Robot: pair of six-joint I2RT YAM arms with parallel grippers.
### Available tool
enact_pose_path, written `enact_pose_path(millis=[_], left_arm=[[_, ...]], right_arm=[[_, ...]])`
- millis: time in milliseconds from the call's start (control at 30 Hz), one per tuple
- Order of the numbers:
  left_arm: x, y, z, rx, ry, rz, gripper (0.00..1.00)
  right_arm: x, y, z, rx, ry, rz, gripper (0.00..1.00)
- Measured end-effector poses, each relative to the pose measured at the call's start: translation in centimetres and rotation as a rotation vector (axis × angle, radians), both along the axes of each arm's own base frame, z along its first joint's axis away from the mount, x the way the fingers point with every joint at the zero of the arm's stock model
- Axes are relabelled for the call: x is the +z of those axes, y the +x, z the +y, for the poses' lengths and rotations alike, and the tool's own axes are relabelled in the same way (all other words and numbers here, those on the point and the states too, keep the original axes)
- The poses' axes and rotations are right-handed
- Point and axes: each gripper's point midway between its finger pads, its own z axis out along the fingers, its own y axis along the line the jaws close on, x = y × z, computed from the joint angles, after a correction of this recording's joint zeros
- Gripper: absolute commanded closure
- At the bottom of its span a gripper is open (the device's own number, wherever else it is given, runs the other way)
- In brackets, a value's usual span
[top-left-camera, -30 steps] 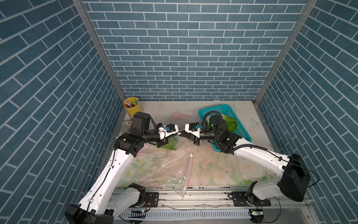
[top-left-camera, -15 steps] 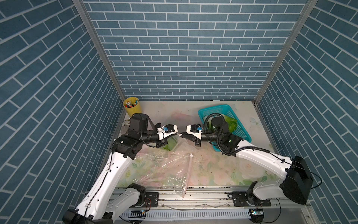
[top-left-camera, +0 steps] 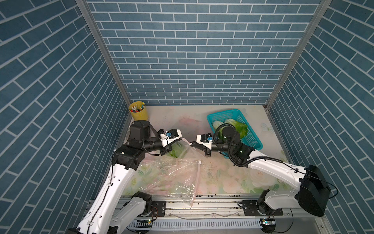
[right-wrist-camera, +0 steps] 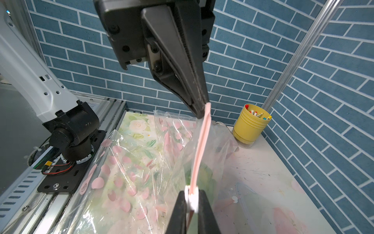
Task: Open the zip-top bag and take out the chinese cabbages
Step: Unzip the zipper on the zipper food storage bag.
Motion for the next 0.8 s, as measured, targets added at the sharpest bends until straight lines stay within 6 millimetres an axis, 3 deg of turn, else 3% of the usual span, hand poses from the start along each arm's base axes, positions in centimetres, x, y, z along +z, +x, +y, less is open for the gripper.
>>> enact_pose_path(millis=[233,567,800], left_arm=[[-0.1,1.2,1.0,0.090,-0.007,-0.019,1.00],[0.3,1.8,1.5,0.136,-0.008,-0.042,1.00],[0.5,2.3,2.1,0.189,-0.004,-0.061,1.00]], right_arm=[[-4.1,-0.1,-0.9,-0.028,-0.076,0.059,1.00],[-4.5,0.0,-1.5,-0.056,-0.083,0.057,1.00],[-6.4,-0.4,-2.6,-0.087,-0.115,0.073,1.00]])
